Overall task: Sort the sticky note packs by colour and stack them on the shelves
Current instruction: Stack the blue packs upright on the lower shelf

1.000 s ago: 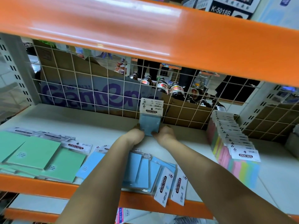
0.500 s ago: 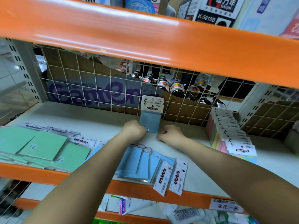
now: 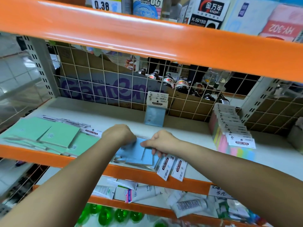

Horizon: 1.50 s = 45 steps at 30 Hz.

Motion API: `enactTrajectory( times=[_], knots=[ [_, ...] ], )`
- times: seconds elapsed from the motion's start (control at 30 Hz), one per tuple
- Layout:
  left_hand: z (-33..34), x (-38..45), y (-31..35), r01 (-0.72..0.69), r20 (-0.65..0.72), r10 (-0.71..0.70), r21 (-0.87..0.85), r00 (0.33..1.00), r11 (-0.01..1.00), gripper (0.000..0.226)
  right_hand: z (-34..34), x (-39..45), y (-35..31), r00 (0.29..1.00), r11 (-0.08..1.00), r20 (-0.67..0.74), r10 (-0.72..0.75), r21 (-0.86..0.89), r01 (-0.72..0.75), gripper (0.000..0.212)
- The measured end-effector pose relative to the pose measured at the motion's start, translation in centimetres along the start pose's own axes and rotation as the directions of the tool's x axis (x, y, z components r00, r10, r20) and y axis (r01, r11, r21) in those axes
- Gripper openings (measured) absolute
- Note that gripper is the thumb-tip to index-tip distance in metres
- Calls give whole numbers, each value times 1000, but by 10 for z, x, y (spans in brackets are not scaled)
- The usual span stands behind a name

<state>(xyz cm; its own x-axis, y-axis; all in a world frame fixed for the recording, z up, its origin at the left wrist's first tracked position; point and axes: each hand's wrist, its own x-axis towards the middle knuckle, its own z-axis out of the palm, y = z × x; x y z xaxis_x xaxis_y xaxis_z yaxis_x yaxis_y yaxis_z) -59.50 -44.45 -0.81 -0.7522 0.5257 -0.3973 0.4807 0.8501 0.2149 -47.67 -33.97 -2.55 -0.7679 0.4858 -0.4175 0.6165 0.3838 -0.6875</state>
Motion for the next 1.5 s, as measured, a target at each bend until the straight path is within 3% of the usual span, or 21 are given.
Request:
enactTrajectory(
  times=[0.2, 0.67, 0.8, 0.97, 1.07, 1.23, 1.5],
  knots=[
    [4, -4, 0, 12, -19, -13, -87, 1000, 996, 26, 16, 3, -11, 994, 987, -16, 112, 116, -110, 34],
    [9, 18, 27, -51, -157, -7, -361, 988, 931, 14, -10, 22, -4, 967, 984, -227, 118, 155, -83, 33],
    [16, 30, 38, -137, -184, 47, -518, 982, 844, 41, -19, 36, -4, 942, 984, -317, 109, 166, -58, 47],
    [22, 42, 48, -203, -185, 97, -730, 978, 653, 47, -26, 56, 5, 874, 1000, -485, -9, -21, -1, 41],
    [26, 48, 51, -238, -215, 112, -759, 970, 606, 48, -25, 66, 11, 850, 996, -522, -74, -80, 37, 41],
    [32, 54, 54, -237, -211, 118, -746, 970, 622, 49, -19, 82, 16, 829, 989, -550, -96, -146, 17, 46],
    [39, 68, 52, -254, -117, 240, -679, 964, 689, 65, -12, 93, 33, 823, 980, -566, -44, -185, -75, 61]
  ],
)
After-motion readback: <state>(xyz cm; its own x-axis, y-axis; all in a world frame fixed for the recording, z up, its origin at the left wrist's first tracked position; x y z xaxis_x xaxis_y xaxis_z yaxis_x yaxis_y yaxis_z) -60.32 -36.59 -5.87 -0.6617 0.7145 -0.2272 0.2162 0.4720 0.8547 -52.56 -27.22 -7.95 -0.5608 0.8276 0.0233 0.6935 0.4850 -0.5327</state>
